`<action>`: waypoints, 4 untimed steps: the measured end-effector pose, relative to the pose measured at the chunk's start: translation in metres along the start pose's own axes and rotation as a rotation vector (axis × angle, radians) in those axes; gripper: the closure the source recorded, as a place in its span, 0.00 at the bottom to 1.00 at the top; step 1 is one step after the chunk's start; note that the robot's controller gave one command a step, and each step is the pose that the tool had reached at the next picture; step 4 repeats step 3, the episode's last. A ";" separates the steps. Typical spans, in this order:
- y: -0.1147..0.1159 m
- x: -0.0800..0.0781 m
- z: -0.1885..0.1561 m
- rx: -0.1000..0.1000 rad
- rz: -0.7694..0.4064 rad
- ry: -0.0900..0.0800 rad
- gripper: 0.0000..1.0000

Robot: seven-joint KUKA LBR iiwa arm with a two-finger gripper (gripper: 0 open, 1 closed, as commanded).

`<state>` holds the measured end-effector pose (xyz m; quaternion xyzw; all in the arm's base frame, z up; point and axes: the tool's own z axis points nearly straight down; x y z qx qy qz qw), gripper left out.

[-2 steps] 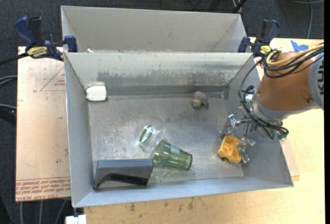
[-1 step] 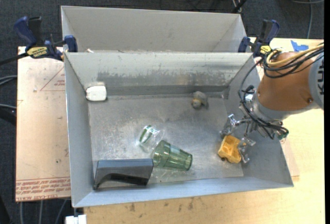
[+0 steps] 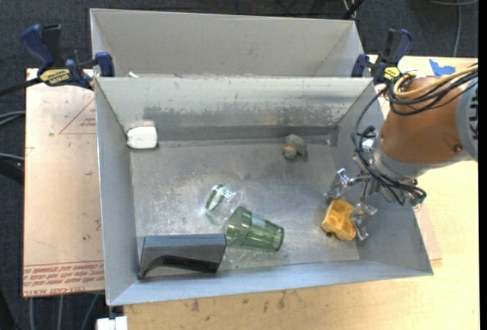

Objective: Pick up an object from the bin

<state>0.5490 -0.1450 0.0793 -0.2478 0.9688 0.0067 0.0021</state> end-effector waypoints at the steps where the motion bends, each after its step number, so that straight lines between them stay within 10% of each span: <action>1: 0.024 0.001 -0.048 0.007 -0.084 0.010 1.00; 2: 0.031 0.016 -0.067 0.016 -0.032 -0.001 1.00; 3: 0.021 0.012 -0.167 0.011 -0.256 0.005 1.00; 4: 0.021 0.012 -0.167 0.011 -0.256 0.005 1.00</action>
Offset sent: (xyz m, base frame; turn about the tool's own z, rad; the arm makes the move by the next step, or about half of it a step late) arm -0.0433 0.0074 0.0489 0.0244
